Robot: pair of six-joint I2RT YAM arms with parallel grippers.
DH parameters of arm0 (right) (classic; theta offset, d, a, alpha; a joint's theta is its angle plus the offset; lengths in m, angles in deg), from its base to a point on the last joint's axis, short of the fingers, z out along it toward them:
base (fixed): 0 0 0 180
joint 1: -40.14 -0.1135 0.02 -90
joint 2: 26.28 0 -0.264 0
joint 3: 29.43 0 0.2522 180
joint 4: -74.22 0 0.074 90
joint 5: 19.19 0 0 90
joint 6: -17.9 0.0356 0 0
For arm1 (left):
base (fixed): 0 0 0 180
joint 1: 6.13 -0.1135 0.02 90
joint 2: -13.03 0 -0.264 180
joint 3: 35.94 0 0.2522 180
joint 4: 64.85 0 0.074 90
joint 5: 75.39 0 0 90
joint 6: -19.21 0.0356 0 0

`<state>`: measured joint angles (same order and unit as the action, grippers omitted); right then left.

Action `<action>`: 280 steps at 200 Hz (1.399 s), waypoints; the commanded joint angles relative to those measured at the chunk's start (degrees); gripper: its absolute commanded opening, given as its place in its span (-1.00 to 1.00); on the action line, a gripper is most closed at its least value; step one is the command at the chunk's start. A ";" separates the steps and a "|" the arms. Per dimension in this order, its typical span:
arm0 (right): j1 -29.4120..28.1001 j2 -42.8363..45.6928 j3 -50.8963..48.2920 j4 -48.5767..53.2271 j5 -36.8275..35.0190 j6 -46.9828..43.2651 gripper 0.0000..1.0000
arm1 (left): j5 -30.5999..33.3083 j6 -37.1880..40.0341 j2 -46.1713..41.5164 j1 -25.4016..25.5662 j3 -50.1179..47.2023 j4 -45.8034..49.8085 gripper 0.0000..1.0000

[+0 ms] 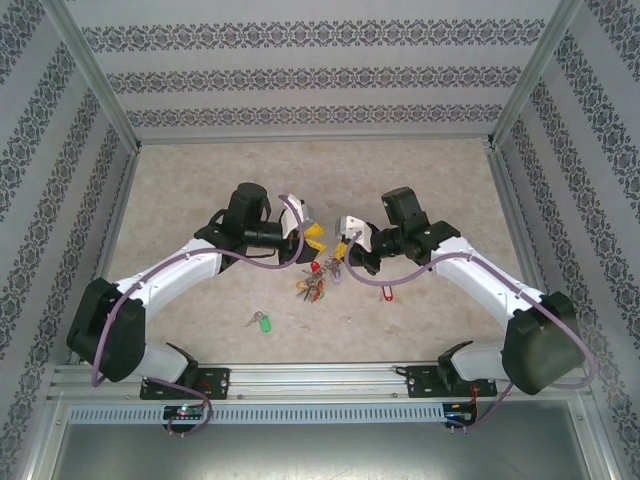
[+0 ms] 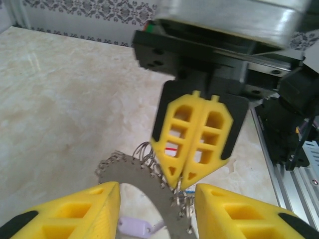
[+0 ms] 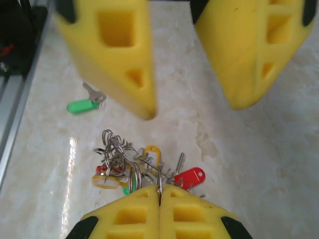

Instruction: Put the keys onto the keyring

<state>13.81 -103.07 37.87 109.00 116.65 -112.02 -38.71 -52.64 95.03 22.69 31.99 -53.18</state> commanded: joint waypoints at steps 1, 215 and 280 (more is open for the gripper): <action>0.27 -0.70 0.85 -5.55 7.60 3.62 -1.00 | -4.79 3.98 1.46 0.57 1.47 2.52 -0.14; -0.11 7.71 -7.09 -13.08 -7.80 18.25 -1.00 | -0.06 2.73 2.01 -0.21 -2.50 -0.44 -0.18; -0.96 6.48 -6.45 -12.95 -7.14 22.80 -1.00 | 7.04 7.43 1.88 3.13 -1.06 7.71 -0.09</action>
<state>13.64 -96.82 31.13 99.25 108.13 -91.78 -35.45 -46.56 98.41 24.00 30.48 -47.21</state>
